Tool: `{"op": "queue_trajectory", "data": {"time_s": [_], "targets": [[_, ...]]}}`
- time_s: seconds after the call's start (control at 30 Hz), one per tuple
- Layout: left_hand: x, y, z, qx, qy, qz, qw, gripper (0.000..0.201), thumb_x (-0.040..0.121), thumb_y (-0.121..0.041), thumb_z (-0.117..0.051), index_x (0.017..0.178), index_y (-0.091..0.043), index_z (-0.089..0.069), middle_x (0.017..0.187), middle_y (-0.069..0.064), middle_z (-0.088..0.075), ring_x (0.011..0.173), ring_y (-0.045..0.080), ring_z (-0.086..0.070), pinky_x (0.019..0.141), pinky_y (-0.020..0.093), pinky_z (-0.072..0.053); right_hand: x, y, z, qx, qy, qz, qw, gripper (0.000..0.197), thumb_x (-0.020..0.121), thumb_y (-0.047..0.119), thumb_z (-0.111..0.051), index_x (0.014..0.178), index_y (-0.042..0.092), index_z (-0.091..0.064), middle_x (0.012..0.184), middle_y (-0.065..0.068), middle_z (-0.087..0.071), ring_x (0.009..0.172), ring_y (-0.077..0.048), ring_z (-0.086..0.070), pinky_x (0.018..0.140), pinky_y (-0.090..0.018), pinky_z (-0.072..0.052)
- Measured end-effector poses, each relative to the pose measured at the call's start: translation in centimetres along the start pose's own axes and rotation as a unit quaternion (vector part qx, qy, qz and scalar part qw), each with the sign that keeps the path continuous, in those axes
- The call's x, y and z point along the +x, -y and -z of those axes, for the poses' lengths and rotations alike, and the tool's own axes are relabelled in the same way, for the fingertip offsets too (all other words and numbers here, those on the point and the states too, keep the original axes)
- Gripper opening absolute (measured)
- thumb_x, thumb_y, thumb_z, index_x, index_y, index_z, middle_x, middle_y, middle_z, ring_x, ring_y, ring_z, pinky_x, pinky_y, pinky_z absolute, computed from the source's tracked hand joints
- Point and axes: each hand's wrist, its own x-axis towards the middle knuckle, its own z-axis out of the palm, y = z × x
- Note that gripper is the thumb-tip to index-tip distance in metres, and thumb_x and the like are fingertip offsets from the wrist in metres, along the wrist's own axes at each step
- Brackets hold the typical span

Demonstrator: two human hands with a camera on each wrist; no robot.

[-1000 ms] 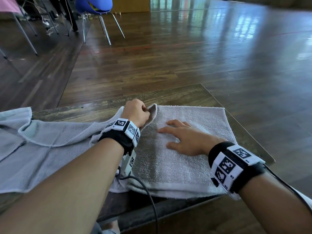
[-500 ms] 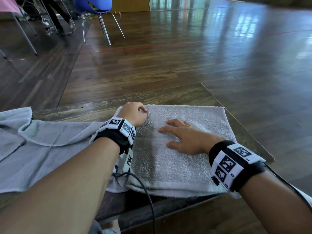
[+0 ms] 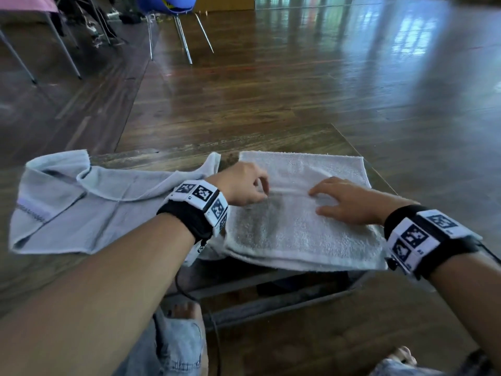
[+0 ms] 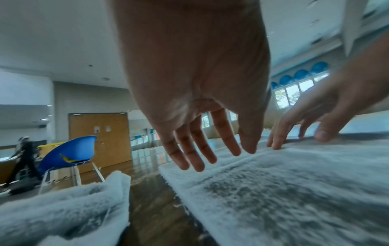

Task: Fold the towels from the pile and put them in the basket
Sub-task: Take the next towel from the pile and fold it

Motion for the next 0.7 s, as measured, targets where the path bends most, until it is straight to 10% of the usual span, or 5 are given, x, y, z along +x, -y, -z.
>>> {"op": "queue_trajectory", "data": {"time_s": [0.23, 0.4, 0.7], "targets": [[-5.2, -2.6, -3.0, 0.039, 0.083, -0.081, 0.992, 0.04, 0.073, -0.056, -0.079, 0.095, -0.026, -0.067, 0.1, -0.005, -0.057, 0.093, 0.012, -0.055, 0.077, 0.031, -0.047, -7.2, -0.1, -2.2, -0.065, -0.017, -0.008, 0.998, 0.038, 0.085, 0.051, -0.071, 0.113, 0.038, -0.049, 0.117, 0.01, -0.045, 0.114, -0.013, -0.042, 0.096, -0.035, -0.044], [-7.1, -3.1, -4.4, 0.104, 0.062, -0.1, 0.988, 0.059, 0.061, -0.064, -0.08, 0.099, -0.03, -0.052, 0.104, -0.006, -0.043, 0.098, 0.013, -0.041, 0.079, 0.035, -0.045, -10.8, -0.2, -5.9, -0.238, -0.082, -0.022, 0.967, 0.072, 0.068, 0.063, -0.077, 0.119, 0.029, -0.038, 0.116, 0.008, -0.041, 0.108, -0.016, -0.043, 0.089, -0.033, -0.043], [-7.5, -4.0, -5.2, 0.058, 0.054, -0.061, 0.995, 0.045, 0.068, -0.055, -0.082, 0.094, -0.026, -0.058, 0.101, -0.003, -0.05, 0.103, 0.017, -0.048, 0.088, 0.042, -0.048, -9.9, 0.8, -8.3, -0.311, -0.145, -0.07, 0.937, 0.065, 0.082, 0.022, -0.068, 0.137, 0.014, -0.035, 0.125, -0.01, -0.045, 0.109, -0.029, -0.048, 0.088, -0.039, -0.045]]}}
